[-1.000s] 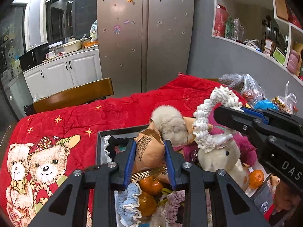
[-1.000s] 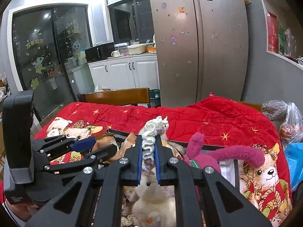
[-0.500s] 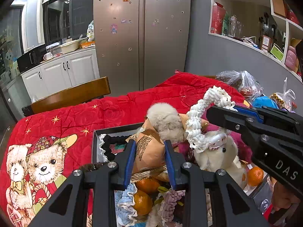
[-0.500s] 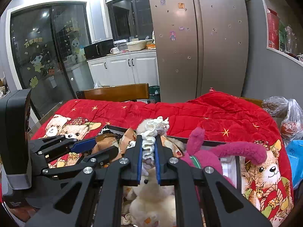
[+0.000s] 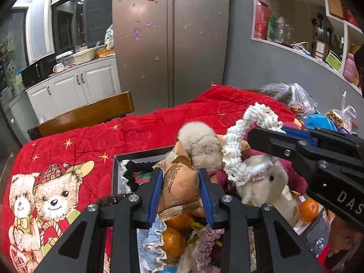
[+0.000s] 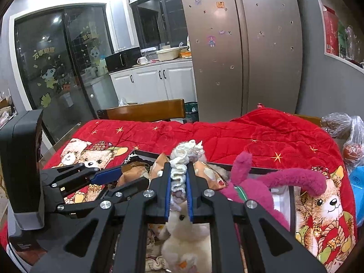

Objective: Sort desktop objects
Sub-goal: 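Open both grippers to release the packet and scrunchie into the box, then withdraw both open grippers from the box back over the quilt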

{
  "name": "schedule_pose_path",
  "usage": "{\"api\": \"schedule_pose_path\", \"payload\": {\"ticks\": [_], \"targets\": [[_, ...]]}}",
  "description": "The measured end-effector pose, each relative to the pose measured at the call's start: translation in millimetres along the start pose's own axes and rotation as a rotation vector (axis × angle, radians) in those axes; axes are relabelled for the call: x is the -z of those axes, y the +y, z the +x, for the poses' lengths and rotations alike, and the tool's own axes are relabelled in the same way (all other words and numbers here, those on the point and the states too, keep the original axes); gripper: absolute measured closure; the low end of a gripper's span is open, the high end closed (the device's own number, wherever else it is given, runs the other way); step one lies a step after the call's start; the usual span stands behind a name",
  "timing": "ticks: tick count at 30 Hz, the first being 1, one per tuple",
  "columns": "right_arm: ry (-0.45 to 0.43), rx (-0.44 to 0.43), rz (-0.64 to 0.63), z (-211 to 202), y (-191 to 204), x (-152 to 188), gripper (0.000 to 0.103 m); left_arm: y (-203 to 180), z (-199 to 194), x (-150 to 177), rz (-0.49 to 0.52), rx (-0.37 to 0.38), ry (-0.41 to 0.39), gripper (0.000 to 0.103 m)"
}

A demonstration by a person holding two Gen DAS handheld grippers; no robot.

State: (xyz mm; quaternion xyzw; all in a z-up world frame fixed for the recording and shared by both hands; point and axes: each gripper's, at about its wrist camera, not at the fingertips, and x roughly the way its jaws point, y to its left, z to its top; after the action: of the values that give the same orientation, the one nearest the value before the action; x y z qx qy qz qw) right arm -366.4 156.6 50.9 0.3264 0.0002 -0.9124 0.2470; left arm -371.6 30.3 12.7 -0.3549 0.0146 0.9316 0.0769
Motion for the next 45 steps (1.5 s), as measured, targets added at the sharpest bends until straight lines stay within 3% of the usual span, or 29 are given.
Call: {"api": "schedule_pose_path", "payload": {"ticks": [3, 7, 9, 10, 12, 16, 30, 35, 39, 43, 45], "targets": [[-0.007, -0.03, 0.021, -0.8, -4.2, -1.3, 0.09, 4.1, -0.5, -0.4, -0.023, 0.014, 0.004, 0.061], [-0.028, -0.038, 0.026, -4.3, -7.2, -3.1, 0.088, 6.5, -5.8, -2.5, -0.039, 0.01, -0.016, 0.038], [-0.046, -0.055, 0.051, -7.3, -11.4, -4.2, 0.072, 6.7, -9.7, -3.2, -0.04, -0.006, -0.046, 0.031], [-0.054, -0.07, 0.072, -9.1, -14.7, -5.0, 0.052, 6.7, -10.9, -3.5, -0.042, -0.021, -0.06, 0.026], [-0.073, -0.102, 0.103, -13.3, -18.3, -5.5, 0.031, 7.1, -11.8, -3.7, -0.035, -0.028, -0.072, 0.025], [-0.105, -0.115, 0.148, -22.2, -29.4, -10.2, 0.02, 6.1, -12.9, -4.7, -0.019, -0.024, -0.077, 0.025], [-0.112, -0.108, 0.143, -26.0, -32.8, -10.5, 0.018, 9.7, -13.0, -5.7, -0.02, -0.045, -0.075, 0.024], [-0.116, -0.103, 0.108, -36.2, -23.6, -13.5, 0.018, 12.3, -26.1, -8.6, -0.021, -0.045, -0.115, 0.024], [-0.138, -0.092, 0.052, -61.0, -4.1, -17.9, 0.015, 14.1, -46.9, -11.4, -0.032, -0.032, -0.158, 0.024], [-0.202, -0.078, 0.006, -105.3, 18.0, -16.6, 0.002, 14.6, -85.7, -7.2, -0.062, -0.008, -0.22, 0.024], [-0.236, -0.089, -0.005, -129.6, 26.0, -12.9, 0.0, 12.1, -107.3, -3.0, -0.074, 0.016, -0.248, 0.018]]}}
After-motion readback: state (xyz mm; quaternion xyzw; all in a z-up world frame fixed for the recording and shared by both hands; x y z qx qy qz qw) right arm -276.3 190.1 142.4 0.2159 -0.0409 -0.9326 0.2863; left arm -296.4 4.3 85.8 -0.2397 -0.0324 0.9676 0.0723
